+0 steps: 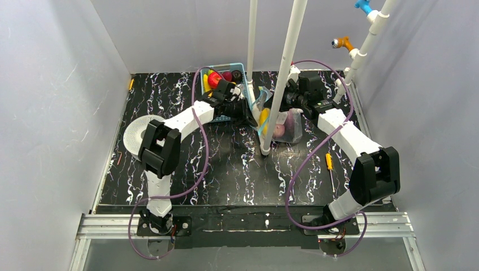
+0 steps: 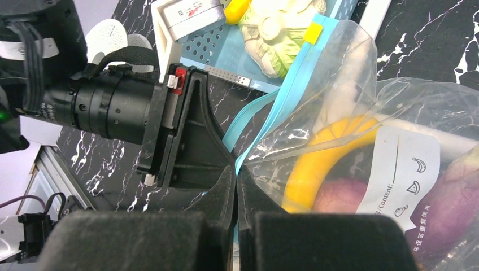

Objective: Place the food in the zip-top bag and seal the zipper
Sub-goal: Adjust the zipper food storage bag at the center of the board.

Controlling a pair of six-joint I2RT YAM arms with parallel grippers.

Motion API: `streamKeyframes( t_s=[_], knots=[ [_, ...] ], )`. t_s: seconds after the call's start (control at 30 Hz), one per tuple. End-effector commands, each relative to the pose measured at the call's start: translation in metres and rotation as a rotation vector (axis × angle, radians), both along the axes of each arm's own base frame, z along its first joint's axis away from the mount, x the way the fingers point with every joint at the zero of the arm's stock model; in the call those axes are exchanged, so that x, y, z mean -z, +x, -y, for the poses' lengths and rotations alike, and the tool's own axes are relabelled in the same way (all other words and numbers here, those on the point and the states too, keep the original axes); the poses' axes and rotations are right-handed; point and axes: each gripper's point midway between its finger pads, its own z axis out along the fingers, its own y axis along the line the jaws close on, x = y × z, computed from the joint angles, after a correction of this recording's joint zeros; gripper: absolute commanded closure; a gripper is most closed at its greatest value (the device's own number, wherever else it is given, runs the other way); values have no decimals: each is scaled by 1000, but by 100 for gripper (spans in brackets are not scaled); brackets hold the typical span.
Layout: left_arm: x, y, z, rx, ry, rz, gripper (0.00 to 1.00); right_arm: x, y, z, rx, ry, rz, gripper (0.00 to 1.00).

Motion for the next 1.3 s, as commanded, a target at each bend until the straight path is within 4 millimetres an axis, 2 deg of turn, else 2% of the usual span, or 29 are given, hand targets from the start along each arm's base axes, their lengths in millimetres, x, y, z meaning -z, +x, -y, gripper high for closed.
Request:
streamKeyframes(
  t_s=[0.0,0.07,0.27,0.33,0.4,0.5,0.57,0.6,0.7,0.77,0.8,0.9,0.97,1.03,1.13,1.27],
  knots=[
    [-56,7,18,37,-111,93,89,-33,5,2,7,32,97,99],
    [-72,6,23,47,-138,116,99,-32,6,3,11,30,97,99],
    [-137,-15,48,152,-310,235,100,-27,12,9,57,8,92,99],
    [-146,-20,49,159,-334,247,100,-25,14,13,79,4,84,99],
    [-136,-21,44,138,-293,241,100,-24,16,15,95,2,76,99],
    [-104,-16,26,66,-133,190,100,-23,17,17,108,2,68,99],
    [-90,-18,22,66,-98,132,100,-24,17,18,118,0,68,99],
    [-96,-22,30,93,-150,131,100,-24,17,20,123,-1,73,99],
    [-139,-43,59,232,-387,193,100,-27,16,24,141,-2,92,99],
    [-155,-44,61,237,-380,298,100,-30,16,25,149,1,104,99],
    [-153,-39,57,206,-327,324,100,-30,16,26,152,2,107,99],
    [-108,-18,21,45,-23,255,100,-29,16,26,157,3,100,99],
    [-81,-18,7,28,16,110,100,-30,15,27,158,1,99,99],
    [-68,-22,11,19,-40,1,100,-32,14,28,159,2,108,99],
    [-63,-26,16,12,-88,-30,100,-34,13,29,165,5,121,99],
    [-86,-19,17,18,-127,79,100,-33,15,29,167,2,116,99]
  ],
)
